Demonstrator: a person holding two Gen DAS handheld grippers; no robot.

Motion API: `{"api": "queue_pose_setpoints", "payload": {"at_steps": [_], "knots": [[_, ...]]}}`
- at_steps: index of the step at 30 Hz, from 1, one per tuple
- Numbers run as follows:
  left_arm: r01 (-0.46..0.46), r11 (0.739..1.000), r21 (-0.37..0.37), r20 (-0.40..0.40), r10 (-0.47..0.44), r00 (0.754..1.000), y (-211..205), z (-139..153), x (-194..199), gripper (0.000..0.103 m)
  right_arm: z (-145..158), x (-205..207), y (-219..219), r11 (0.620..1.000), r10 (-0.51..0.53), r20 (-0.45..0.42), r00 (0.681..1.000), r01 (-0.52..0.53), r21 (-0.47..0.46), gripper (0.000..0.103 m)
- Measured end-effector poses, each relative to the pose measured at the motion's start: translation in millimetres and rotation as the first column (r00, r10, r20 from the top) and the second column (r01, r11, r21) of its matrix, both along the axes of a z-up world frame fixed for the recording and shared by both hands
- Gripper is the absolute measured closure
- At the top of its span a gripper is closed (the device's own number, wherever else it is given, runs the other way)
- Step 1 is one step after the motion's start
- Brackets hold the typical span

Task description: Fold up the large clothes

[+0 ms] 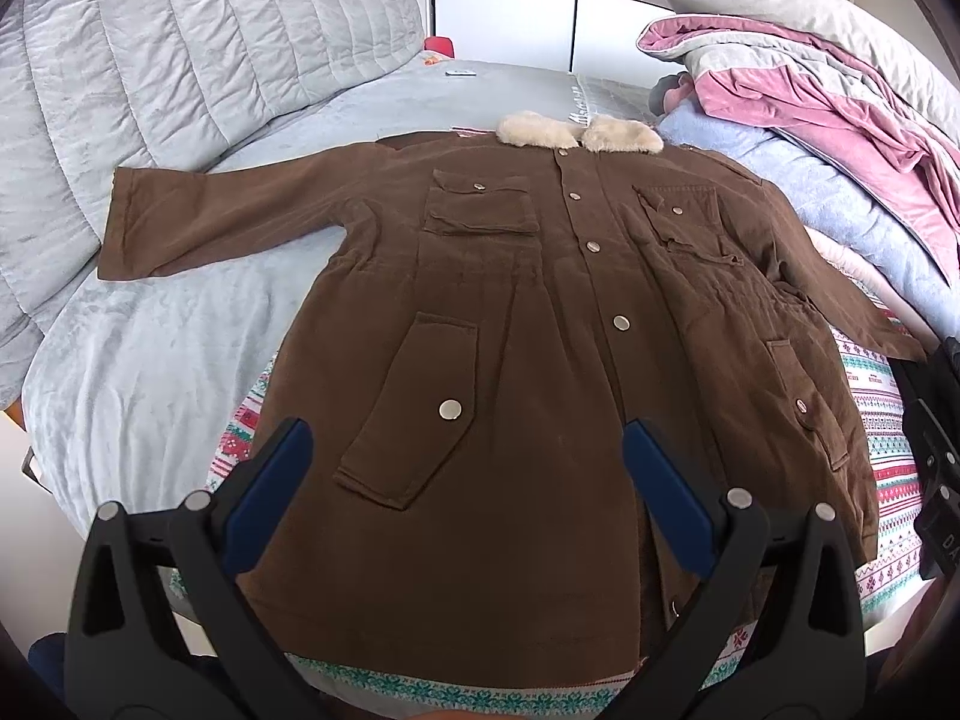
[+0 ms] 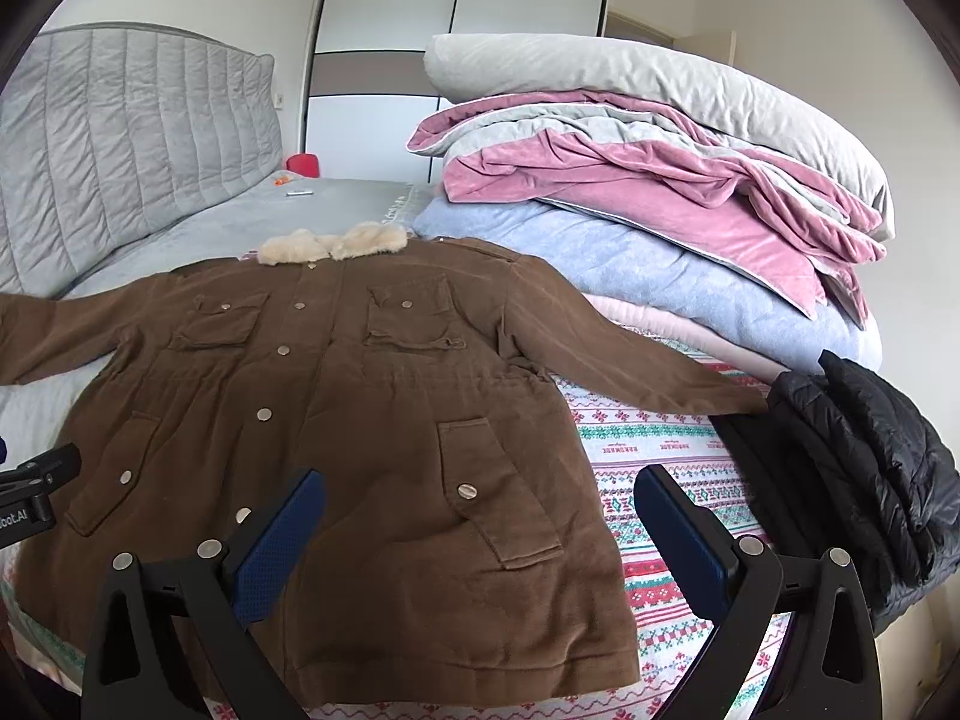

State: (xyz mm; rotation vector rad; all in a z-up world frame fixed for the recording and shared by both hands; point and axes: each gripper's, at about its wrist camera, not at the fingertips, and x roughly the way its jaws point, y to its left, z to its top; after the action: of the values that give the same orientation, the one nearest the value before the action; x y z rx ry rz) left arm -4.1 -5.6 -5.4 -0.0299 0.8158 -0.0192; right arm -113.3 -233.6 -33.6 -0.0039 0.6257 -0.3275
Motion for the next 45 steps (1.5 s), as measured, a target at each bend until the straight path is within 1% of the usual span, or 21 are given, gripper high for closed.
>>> {"api": "queue_pose_setpoints", "payload": {"at_steps": [3,4,6,11,16,20,23,30,34,36,40,42,43,45], "knots": [[0.001,1.0,-0.001,0.002,-0.001,1.0,-0.1,0.8,-1.8,0.0,-1.1,-1.0,0.2,1.0,0.002,-0.002,1.0,-0.002,0.001,0.0],[-0.001,0.999,0.053,0.002,0.001,1.0,-1.5,0.3,0.6,0.0,-1.5,-1.3,0.3,1.0,0.002,-0.003,1.0,-0.002,0.001,0.0],[-0.003,0.998,0.058,0.004,0.002,1.0,-2.4,0.0,0.7,0.0,-2.9,0.3,1.7,1.0,0.0,-0.001,1.0,0.0,-0.001,0.0],[0.001,0.999,0.048,0.0,-0.001,1.0,-0.5,0.7,0.8,0.0,-6.4,2.3,5.5,1.0,0.012,-0.003,1.0,-0.012,-0.024,0.0],[0.0,1.0,0.011,0.009,0.0,1.0,0.2,0.7,0.4,0.0,-6.2,2.7,5.6,0.999,0.011,-0.004,1.0,-0.011,-0.041,0.0],[0.002,1.0,0.029,-0.01,-0.002,1.0,-0.5,1.4,1.4,0.0,-6.8,2.6,6.0,0.999,0.01,-0.005,1.0,-0.011,-0.034,0.0],[0.006,1.0,0.022,-0.003,-0.006,1.0,-3.6,0.7,-0.4,0.0,-6.6,2.6,5.8,1.0,0.01,0.003,1.0,-0.01,-0.022,0.0],[0.014,1.0,0.007,-0.007,-0.014,1.0,-6.5,2.8,-3.4,0.0,-6.9,2.8,5.7,0.998,0.011,-0.017,1.0,-0.012,-0.062,0.0],[0.015,1.0,0.011,-0.02,-0.015,1.0,-6.6,2.7,-2.7,0.0,-7.5,2.0,5.7,0.999,0.011,-0.001,1.0,-0.011,-0.038,0.0],[0.015,1.0,0.008,-0.02,-0.015,1.0,-7.0,3.0,-2.9,0.0,-7.2,2.2,5.4,0.999,0.012,-0.011,1.0,-0.012,-0.038,0.0],[0.021,1.0,0.006,-0.011,-0.021,1.0,-5.6,2.5,-3.9,0.0,-8.3,2.9,5.6,0.997,0.02,-0.041,0.999,-0.023,-0.073,0.0],[0.025,1.0,-0.001,-0.02,-0.025,0.999,1.1,-0.5,-3.8,0.0,-11.3,4.1,-2.8,0.998,0.037,-0.056,0.998,-0.04,-0.053,0.0],[0.024,1.0,0.016,-0.019,-0.024,1.0,4.2,-2.2,-3.4,0.0,-13.1,4.3,-9.2,0.999,0.039,-0.065,0.997,-0.041,-0.032,0.0],[0.011,1.0,0.007,-0.031,-0.011,0.999,19.0,-6.9,-3.5,0.0,-17.1,3.3,-29.6,0.999,0.033,-0.081,0.996,-0.031,0.028,0.0]]}}
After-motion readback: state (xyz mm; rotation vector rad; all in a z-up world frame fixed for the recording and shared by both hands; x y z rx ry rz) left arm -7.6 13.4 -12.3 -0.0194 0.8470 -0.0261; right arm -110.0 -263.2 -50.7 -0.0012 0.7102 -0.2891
